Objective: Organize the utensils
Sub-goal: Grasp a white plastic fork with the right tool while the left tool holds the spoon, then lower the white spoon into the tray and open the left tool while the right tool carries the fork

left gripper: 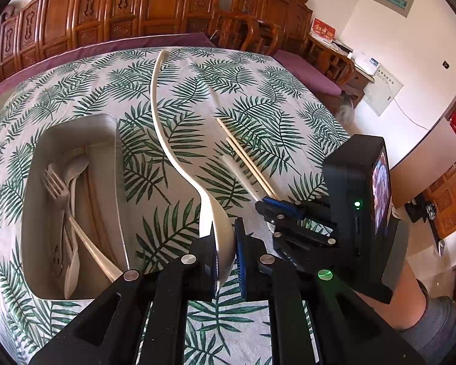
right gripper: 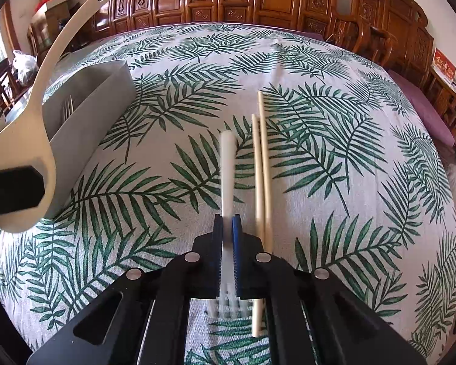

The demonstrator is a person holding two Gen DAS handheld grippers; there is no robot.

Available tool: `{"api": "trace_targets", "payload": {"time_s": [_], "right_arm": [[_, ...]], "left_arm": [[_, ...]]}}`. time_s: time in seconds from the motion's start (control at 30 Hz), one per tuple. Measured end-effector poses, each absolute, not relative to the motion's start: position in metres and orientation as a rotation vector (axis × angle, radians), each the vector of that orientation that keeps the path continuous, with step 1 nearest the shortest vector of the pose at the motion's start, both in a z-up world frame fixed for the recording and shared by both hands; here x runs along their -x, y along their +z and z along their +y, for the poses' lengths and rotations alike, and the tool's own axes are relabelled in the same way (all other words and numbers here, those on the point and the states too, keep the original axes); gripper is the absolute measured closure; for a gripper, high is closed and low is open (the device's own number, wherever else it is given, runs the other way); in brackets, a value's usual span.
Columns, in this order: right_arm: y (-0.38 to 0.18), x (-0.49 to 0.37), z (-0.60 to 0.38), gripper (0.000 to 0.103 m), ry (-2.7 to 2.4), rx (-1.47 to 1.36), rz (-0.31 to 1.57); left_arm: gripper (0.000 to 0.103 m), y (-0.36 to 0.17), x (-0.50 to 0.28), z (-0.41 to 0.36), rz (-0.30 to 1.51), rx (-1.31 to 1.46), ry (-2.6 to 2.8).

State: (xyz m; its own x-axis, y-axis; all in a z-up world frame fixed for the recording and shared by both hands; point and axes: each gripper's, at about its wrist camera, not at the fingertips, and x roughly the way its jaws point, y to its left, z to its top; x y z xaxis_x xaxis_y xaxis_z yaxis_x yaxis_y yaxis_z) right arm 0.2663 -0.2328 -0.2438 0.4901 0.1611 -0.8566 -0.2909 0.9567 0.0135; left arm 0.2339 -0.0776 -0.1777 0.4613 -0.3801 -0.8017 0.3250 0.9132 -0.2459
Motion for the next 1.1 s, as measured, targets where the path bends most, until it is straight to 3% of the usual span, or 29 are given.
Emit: {"api": "trace_targets", "payload": {"time_s": [0.4, 1.1], "right_arm": [[-0.214, -0.256, -0.255, 0.096, 0.361, -0.020, 0.961], [-0.213, -0.246, -0.231, 0.096, 0.427, 0.052, 0.931]], "left_arm": [[0.095, -0.169, -0.240, -0.058, 0.988, 0.050, -0.430], [0.095, -0.190, -0.252, 0.012, 1.071, 0.068, -0.392]]}}
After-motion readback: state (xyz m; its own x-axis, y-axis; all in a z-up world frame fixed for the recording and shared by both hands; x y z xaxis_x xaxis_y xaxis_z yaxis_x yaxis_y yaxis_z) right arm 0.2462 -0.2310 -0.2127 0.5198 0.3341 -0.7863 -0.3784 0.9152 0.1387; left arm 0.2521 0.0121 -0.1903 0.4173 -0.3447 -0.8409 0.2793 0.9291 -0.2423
